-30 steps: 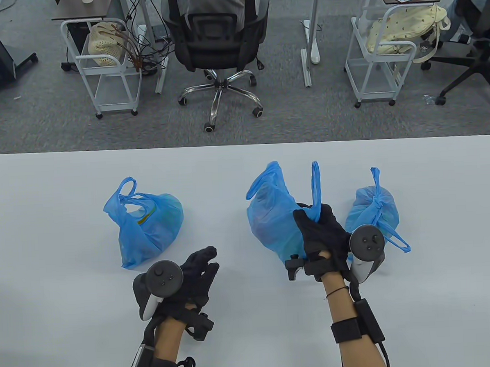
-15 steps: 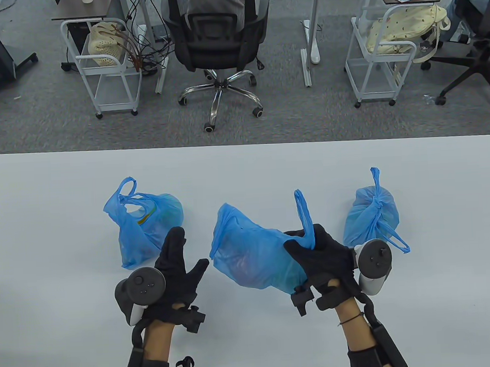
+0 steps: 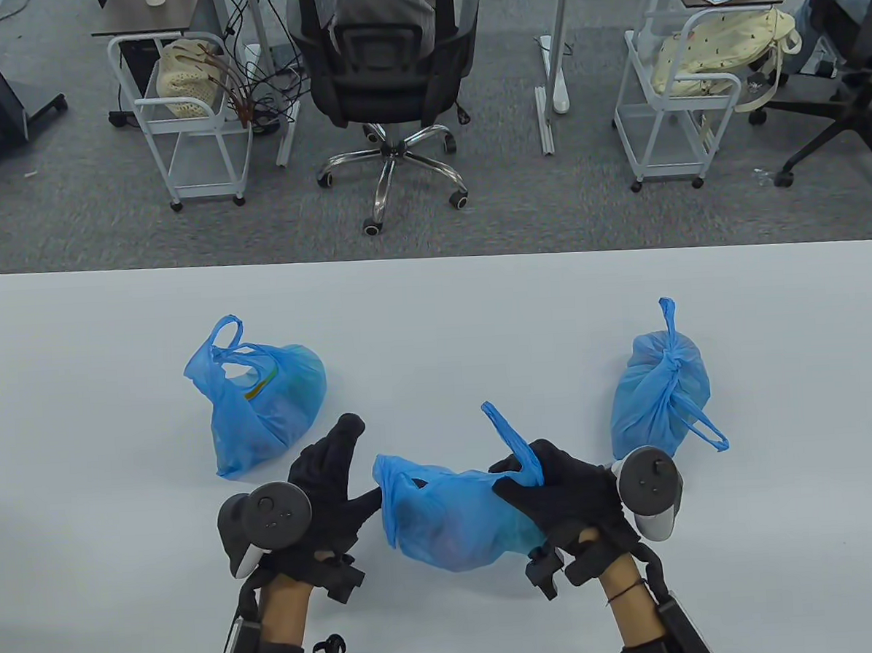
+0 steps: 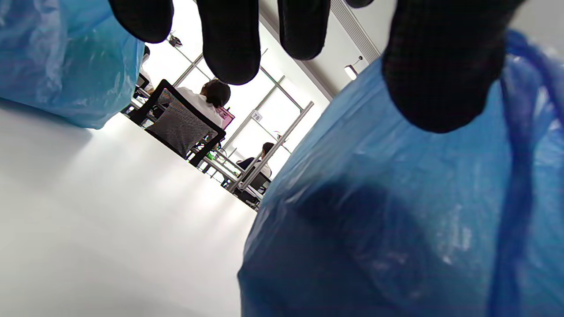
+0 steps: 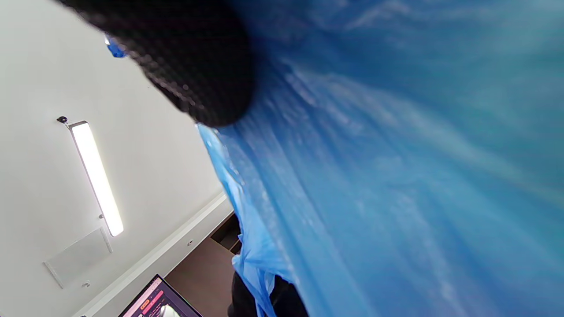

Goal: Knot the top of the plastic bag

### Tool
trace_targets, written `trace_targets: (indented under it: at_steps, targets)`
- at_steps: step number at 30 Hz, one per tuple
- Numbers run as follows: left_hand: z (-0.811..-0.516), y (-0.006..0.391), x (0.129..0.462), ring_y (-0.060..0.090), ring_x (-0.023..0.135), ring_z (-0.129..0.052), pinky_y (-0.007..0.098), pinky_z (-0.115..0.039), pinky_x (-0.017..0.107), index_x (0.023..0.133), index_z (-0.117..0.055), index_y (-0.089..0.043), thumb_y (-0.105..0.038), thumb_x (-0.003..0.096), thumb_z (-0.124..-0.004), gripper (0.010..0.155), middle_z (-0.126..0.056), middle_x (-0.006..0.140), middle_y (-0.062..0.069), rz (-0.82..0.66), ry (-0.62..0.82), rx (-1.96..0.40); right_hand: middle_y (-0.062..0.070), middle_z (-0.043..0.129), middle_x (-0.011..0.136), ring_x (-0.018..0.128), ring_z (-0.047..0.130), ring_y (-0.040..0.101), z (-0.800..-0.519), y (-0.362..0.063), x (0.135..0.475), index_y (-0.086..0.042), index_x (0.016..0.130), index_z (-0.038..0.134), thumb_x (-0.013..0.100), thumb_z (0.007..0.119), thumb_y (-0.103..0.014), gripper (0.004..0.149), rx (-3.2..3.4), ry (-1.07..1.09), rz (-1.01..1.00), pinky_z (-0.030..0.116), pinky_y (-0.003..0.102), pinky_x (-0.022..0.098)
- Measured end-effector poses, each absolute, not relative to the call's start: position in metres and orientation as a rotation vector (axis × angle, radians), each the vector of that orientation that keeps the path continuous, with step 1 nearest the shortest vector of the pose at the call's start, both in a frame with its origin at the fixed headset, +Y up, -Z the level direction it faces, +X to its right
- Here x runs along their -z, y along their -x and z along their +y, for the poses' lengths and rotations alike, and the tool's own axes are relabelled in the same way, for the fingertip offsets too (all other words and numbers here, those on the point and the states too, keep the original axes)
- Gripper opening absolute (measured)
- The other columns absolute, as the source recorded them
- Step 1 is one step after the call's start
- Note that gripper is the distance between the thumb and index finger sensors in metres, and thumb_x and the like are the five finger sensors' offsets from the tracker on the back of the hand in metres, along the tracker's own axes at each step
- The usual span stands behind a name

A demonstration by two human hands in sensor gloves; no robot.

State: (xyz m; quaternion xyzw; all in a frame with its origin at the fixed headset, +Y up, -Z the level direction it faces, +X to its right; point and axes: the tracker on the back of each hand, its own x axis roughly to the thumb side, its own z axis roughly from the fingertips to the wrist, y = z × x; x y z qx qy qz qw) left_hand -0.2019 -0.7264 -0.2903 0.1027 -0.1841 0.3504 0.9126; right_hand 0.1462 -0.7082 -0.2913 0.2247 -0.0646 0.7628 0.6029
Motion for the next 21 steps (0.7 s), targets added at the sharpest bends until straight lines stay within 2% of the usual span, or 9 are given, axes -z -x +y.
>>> trace_targets:
  at_steps: [6, 10, 13, 15, 19, 21]
  targets:
    - [-0.722, 0.188, 0.287, 0.03, 0.103, -0.076, 0.066, -0.056, 0.075, 0.103, -0.041, -0.059, -0.057, 0.0405, -0.089, 0.079, -0.063, 0.117, -0.011, -0.454, -0.199, -0.732, 0.003, 0.101, 0.066, 0.063, 0.107, 0.03, -0.722, -0.151, 0.296, -0.022, 0.061, 0.084, 0.04, 0.097, -0.027, 0.025, -1.729, -0.462, -0.121, 0.076, 0.062, 0.056]
    - [-0.719, 0.179, 0.286, 0.03, 0.1, -0.082, 0.067, -0.058, 0.074, 0.096, -0.067, -0.053, -0.054, 0.042, -0.088, 0.058, -0.075, 0.112, -0.009, -0.493, -0.18, -0.817, 0.004, 0.099, 0.07, 0.069, 0.102, 0.034, -0.727, -0.156, 0.298, -0.022, 0.064, 0.083, 0.041, 0.097, -0.029, 0.027, -1.71, -0.433, -0.109, 0.073, 0.064, 0.056]
    - [-0.719, 0.172, 0.286, 0.028, 0.094, -0.089, 0.066, -0.062, 0.073, 0.086, -0.083, -0.046, -0.051, 0.0439, -0.087, 0.043, -0.092, 0.099, -0.013, -0.488, -0.136, -0.977, 0.006, 0.096, 0.075, 0.073, 0.099, 0.037, -0.728, -0.158, 0.298, -0.023, 0.07, 0.082, 0.042, 0.096, -0.032, 0.033, -1.691, -0.414, -0.116, 0.071, 0.065, 0.057]
    - [-0.719, 0.168, 0.286, 0.028, 0.092, -0.091, 0.065, -0.062, 0.072, 0.082, -0.086, -0.044, -0.049, 0.045, -0.086, 0.037, -0.097, 0.093, -0.014, -0.482, -0.097, -1.074, 0.006, 0.095, 0.076, 0.073, 0.098, 0.037, -0.727, -0.159, 0.297, -0.024, 0.074, 0.081, 0.043, 0.095, -0.033, 0.035, -1.685, -0.4, -0.127, 0.071, 0.065, 0.057]
    - [-0.724, 0.162, 0.286, 0.028, 0.091, -0.091, 0.065, -0.062, 0.072, 0.083, -0.084, -0.043, -0.05, 0.047, -0.082, 0.036, -0.096, 0.094, -0.012, -0.453, -0.02, -1.217, 0.006, 0.094, 0.077, 0.073, 0.098, 0.037, -0.725, -0.159, 0.296, -0.025, 0.079, 0.08, 0.044, 0.094, -0.034, 0.039, -1.65, -0.383, -0.141, 0.071, 0.065, 0.057]
    - [-0.726, 0.161, 0.286, 0.029, 0.091, -0.091, 0.065, -0.062, 0.072, 0.083, -0.082, -0.043, -0.051, 0.0479, -0.08, 0.036, -0.096, 0.094, -0.012, -0.444, 0.013, -1.289, 0.005, 0.095, 0.075, 0.072, 0.099, 0.036, -0.723, -0.159, 0.295, -0.025, 0.089, 0.076, 0.044, 0.094, -0.034, 0.05, -1.624, -0.368, -0.155, 0.071, 0.065, 0.057]
